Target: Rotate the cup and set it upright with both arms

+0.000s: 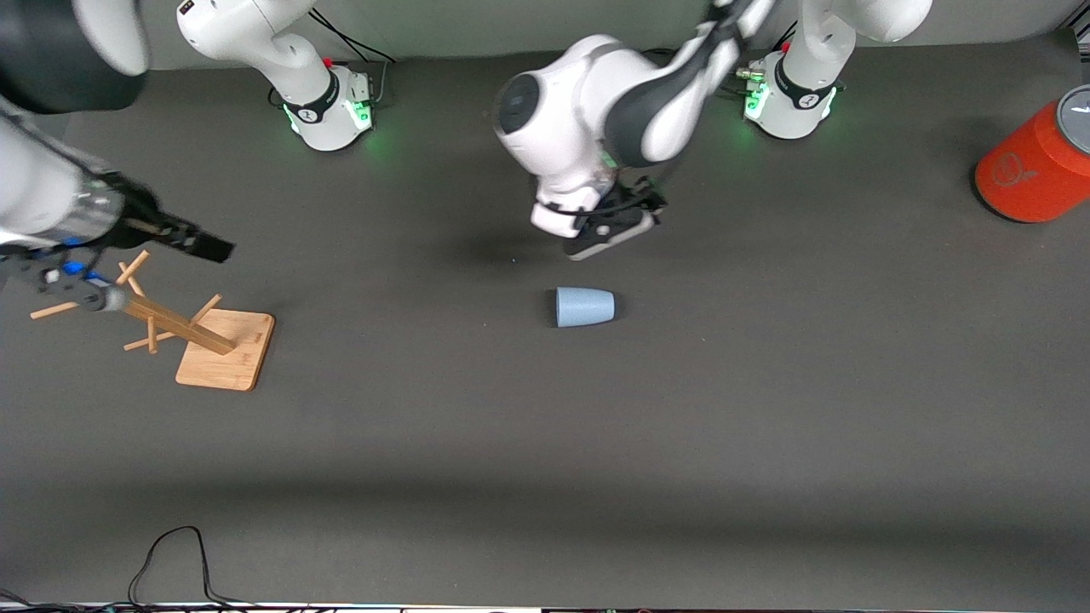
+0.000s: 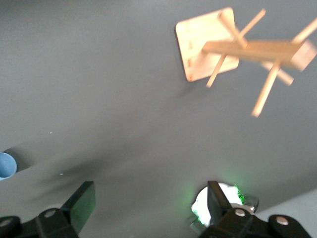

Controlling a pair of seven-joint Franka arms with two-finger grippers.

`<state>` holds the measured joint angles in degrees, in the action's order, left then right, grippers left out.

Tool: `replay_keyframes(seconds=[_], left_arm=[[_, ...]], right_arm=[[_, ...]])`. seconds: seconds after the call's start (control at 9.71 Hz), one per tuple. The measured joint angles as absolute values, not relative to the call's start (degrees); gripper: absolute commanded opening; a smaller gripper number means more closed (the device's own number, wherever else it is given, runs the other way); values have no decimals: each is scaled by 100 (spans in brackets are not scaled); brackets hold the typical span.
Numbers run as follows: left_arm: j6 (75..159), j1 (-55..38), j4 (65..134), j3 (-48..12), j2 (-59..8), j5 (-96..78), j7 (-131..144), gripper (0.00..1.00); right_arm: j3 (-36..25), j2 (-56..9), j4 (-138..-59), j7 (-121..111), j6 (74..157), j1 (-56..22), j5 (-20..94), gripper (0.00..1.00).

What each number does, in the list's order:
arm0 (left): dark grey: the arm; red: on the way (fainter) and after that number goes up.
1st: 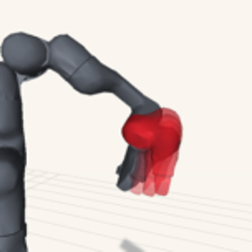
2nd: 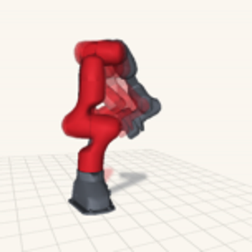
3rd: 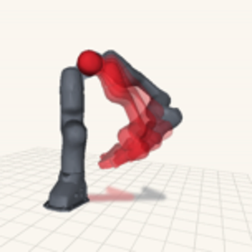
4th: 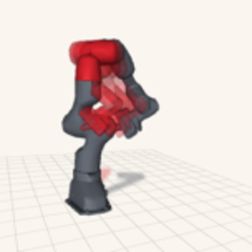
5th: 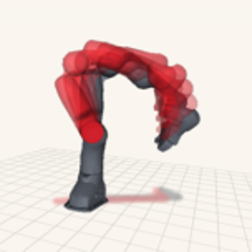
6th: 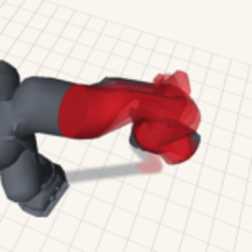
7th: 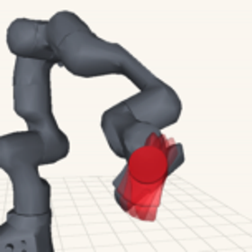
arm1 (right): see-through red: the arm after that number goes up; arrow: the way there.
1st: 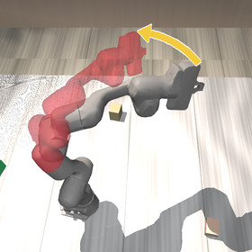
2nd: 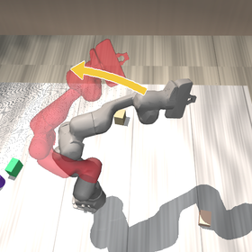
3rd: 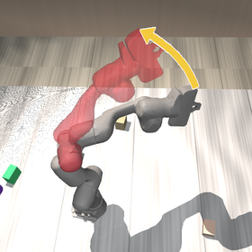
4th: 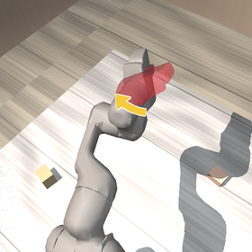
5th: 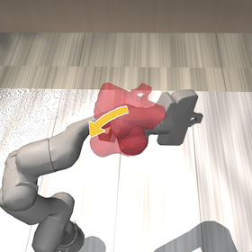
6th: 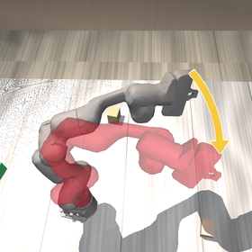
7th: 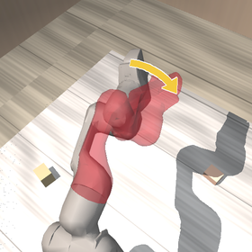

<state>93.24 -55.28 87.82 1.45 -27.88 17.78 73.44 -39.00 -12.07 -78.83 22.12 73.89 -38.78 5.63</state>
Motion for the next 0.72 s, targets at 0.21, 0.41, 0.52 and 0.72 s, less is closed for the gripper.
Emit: replay_keyframes(seconds=[0.21,0.41,0.52,0.72], left_arm=[[9321,-5849,7980,162,-3782,2070,7911,100],[9411,-5937,7471,169,-4453,2415,8483,100],[9573,-5960,7263,175,-4707,2513,8657,100],[9874,-5991,7056,178,-4896,2551,8722,100]], right_arm=[[-4060,-1132,-8143,1492,7778,-3693,564,100],[-3061,-986,-8213,1140,7897,-2517,565,100],[-2286,-896,-8244,1024,7946,-1699,564,100],[-844,-719,-8336,898,8091,-257,456,100]])
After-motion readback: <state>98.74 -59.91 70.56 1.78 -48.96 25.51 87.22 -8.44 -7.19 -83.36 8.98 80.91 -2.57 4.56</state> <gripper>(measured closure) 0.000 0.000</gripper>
